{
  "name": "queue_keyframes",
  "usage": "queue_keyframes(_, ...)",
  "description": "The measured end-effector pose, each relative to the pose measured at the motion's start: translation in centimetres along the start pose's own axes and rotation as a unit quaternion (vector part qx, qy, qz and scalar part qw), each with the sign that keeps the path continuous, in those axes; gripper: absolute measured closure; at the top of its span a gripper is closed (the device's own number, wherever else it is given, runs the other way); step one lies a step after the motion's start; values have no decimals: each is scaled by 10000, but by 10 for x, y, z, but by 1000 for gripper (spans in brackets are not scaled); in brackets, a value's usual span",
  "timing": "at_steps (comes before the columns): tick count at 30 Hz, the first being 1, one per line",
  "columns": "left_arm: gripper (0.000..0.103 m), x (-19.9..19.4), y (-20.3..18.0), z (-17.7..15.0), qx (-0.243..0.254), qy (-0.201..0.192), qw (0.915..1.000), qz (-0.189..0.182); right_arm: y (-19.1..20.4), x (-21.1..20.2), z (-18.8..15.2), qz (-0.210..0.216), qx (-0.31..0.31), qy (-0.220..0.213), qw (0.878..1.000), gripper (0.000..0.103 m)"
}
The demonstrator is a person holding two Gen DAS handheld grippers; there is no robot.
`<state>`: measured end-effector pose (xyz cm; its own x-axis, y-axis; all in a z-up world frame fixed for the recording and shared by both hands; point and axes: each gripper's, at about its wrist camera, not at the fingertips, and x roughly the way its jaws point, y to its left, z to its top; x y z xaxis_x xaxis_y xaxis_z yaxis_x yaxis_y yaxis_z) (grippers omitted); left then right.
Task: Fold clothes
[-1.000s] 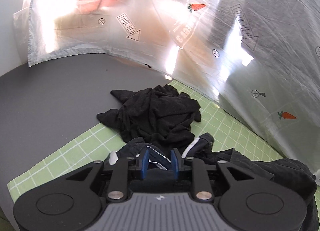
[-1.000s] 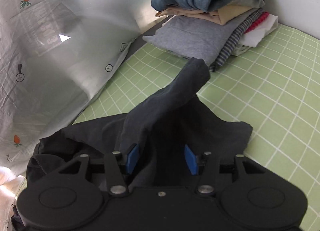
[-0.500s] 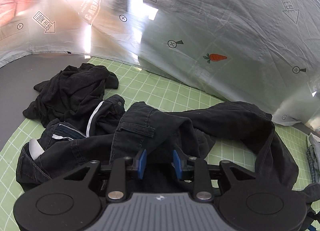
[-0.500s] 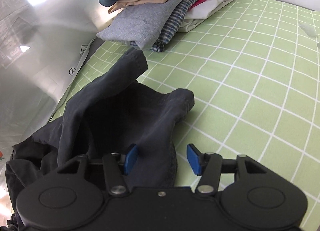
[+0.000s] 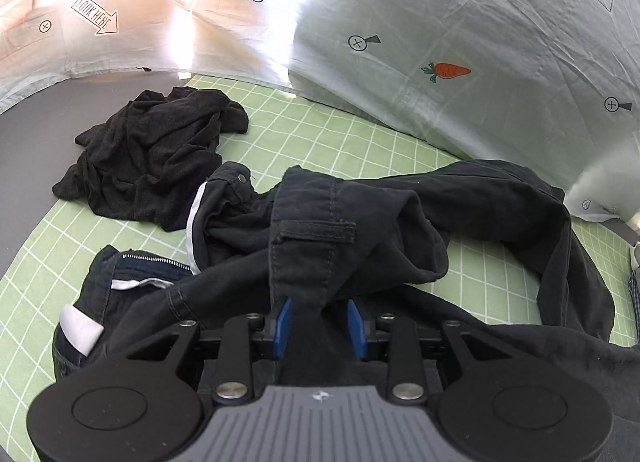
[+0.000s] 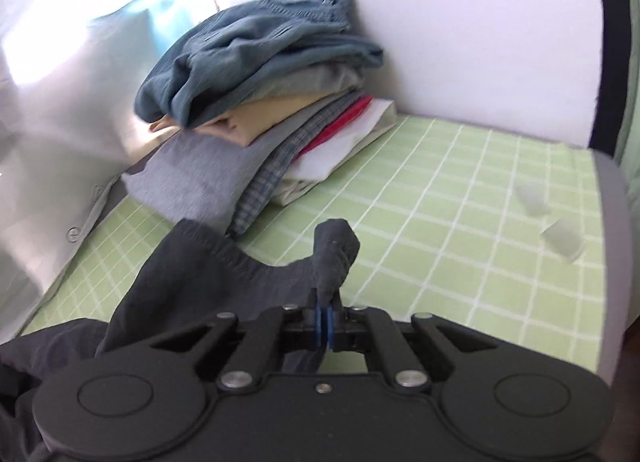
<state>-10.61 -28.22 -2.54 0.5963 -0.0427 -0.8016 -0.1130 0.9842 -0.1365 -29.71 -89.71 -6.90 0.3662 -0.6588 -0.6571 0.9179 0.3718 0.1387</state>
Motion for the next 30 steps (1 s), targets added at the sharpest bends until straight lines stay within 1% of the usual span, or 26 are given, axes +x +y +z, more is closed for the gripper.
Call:
queue_keyframes(1,70,2,2,1,0,32,10000,40,-6,2,3,-220,-129,-12,9997,100)
queue_keyframes(2,70,4,5,1,-2,84,9999,100,-9,6,3,-452,-308,80,9985,100)
queue_keyframes(4,70,6,10,1,-22,155,9998,92,-12,15,-2,-859,-678,392,9932,97)
queue_keyframes(5,69,7,13,0,-37,186,9998,71,-13,16,-7,-991,-753,473,9911,96)
queue_keyframes(6,69,7,16,0,-53,217,9997,50,-13,14,-12,-1083,-789,510,9897,89)
queue_keyframes(7,68,7,17,-1,-19,234,9997,16,-13,10,-16,-1130,-827,512,9888,78)
queue_keyframes(8,68,5,15,-1,112,220,9997,-40,-11,6,-20,-1141,-858,464,9887,70)
queue_keyframes(9,68,3,13,-2,244,207,9994,-97,-8,1,-23,-1149,-888,411,9886,57)
queue_keyframes(10,68,1,12,-2,375,194,9990,-153,-3,-5,-26,-1119,-923,355,9888,52)
queue_keyframes(11,68,-1,10,-3,506,180,9983,-210,3,-11,-29,-1086,-959,299,9890,52)
queue_keyframes(12,68,-3,8,-4,637,167,9975,-266,9,-15,-30,-954,-991,299,9900,48)
queue_keyframes(13,68,-6,5,-4,789,161,9961,-361,15,-19,-31,-810,-1023,306,9910,39)
queue_keyframes(14,68,-8,1,-6,965,178,9938,-518,22,-22,-32,-690,-1076,281,9914,35)
queue_keyframes(15,62,-8,-3,-8,1122,234,9912,-659,32,-25,-34,-598,-1177,270,9909,29)
queue_keyframes(16,59,-7,-8,-11,1322,320,9878,-760,41,-29,-36,-509,-1284,260,9901,28)
queue_keyframes(17,58,-2,-13,-15,1452,367,9864,-677,49,-30,-38,-429,-1372,270,9892,28)
queue_keyframes(20,58,15,-19,-24,1389,437,9893,-61,76,-35,-47,-90,-1622,336,9861,28)
queue_keyframes(22,58,23,-14,-25,1292,513,9900,253,93,-39,-55,131,-1821,390,9824,28)
queue_keyframes(23,55,26,-11,-25,1257,534,9897,421,100,-41,-59,217,-1918,406,9803,28)
queue_keyframes(24,48,29,-8,-24,1207,556,9897,541,107,-43,-62,304,-2015,423,9781,28)
queue_keyframes(26,42,32,-1,-22,1057,612,9908,586,118,-47,-70,469,-2212,456,9730,28)
queue_keyframes(29,42,37,6,-21,901,630,9920,629,130,-50,-80,590,-2422,550,9669,28)
queue_keyframes(30,44,36,6,-20,907,587,9920,647,132,-51,-83,626,-2460,581,9655,28)
